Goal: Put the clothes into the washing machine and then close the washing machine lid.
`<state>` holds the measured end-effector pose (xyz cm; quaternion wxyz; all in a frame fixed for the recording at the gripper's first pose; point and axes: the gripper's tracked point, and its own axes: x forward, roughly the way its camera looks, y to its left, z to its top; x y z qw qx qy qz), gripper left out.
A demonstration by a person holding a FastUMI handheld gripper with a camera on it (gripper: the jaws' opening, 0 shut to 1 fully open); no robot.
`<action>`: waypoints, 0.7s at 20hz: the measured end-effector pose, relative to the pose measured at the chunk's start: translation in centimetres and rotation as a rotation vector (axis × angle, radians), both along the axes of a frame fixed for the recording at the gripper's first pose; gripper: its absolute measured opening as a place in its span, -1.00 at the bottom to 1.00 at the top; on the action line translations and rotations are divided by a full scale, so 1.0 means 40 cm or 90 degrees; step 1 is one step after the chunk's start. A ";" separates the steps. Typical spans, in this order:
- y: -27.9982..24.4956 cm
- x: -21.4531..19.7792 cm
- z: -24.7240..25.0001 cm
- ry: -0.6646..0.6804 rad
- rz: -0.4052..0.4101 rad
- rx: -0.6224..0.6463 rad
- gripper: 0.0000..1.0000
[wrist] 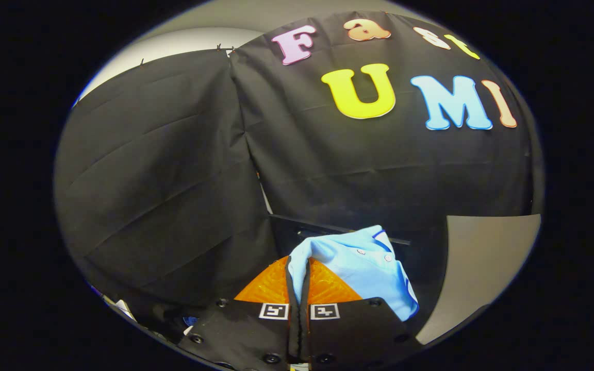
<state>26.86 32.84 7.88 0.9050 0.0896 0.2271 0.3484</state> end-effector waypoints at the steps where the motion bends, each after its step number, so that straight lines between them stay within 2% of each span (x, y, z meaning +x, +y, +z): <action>1: 0.034 0.001 -0.004 0.005 0.012 0.000 -0.97; 8: 0.207 0.028 -0.105 0.031 0.069 -0.032 -0.97; 14: 0.234 0.094 -0.241 0.058 0.045 -0.083 -0.97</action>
